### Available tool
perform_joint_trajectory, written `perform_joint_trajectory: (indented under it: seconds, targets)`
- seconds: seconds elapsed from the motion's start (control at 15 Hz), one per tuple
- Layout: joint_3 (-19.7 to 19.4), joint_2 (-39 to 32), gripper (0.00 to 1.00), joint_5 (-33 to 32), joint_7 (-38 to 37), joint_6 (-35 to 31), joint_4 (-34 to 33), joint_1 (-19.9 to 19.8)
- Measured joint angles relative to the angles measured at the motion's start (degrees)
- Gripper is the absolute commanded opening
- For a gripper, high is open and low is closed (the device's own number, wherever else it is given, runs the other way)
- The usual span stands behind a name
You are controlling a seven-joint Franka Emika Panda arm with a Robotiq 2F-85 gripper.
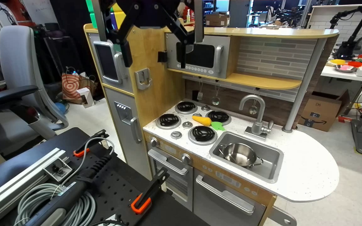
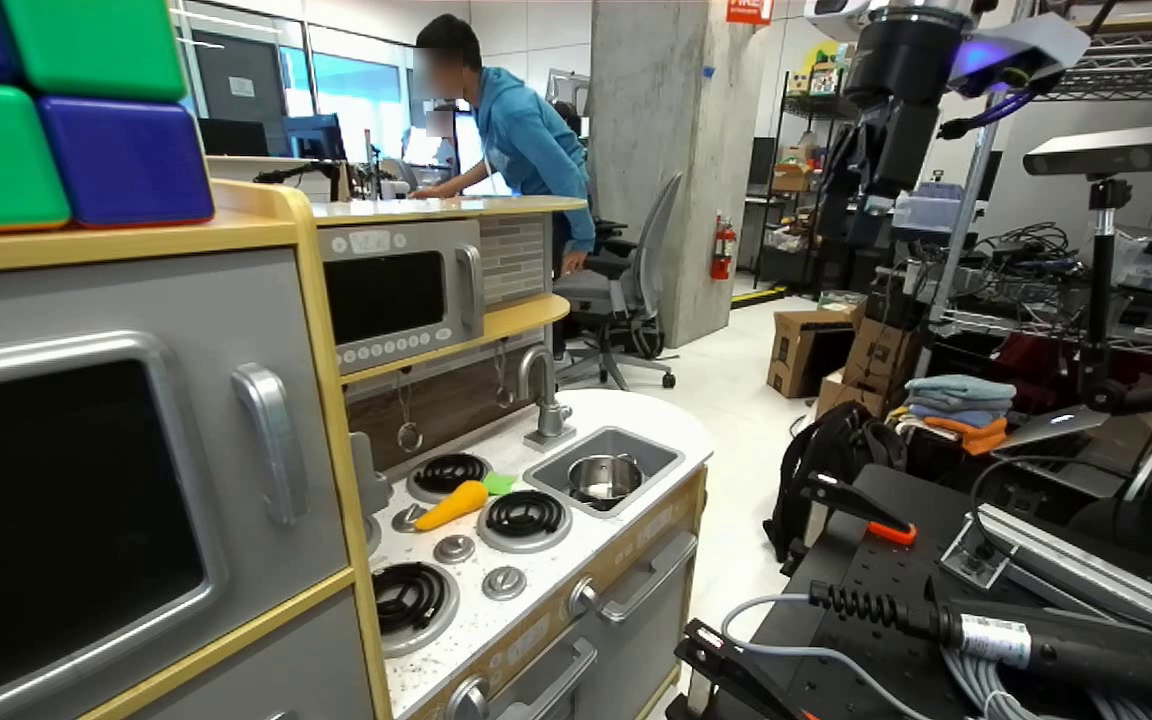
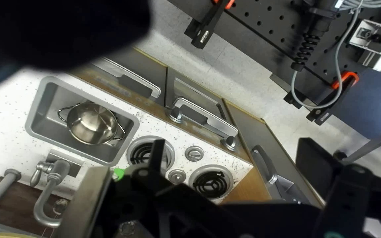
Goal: Pick up the carrot plush toy from the stove and put it in the bowl
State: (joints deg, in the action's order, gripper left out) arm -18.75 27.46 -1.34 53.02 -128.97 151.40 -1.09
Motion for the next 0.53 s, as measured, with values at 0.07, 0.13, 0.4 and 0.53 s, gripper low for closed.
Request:
perform_joint_trajectory:
  seconds: [0.07, 0.13, 0.4, 0.53]
  targets:
    - [0.21, 0.00, 1.00, -2.06, 1.11, -0.04, 0.13, -0.30]
    - [0.22, 0.00, 1.00, -4.07, 2.60, 0.09, 0.31, -0.55]
    - [0.16, -1.15, 1.00, -6.41, 11.56, 0.45, 0.62, -0.56]
    - [0.16, -2.22, 1.00, -6.19, 15.65, 1.36, 0.61, -0.24]
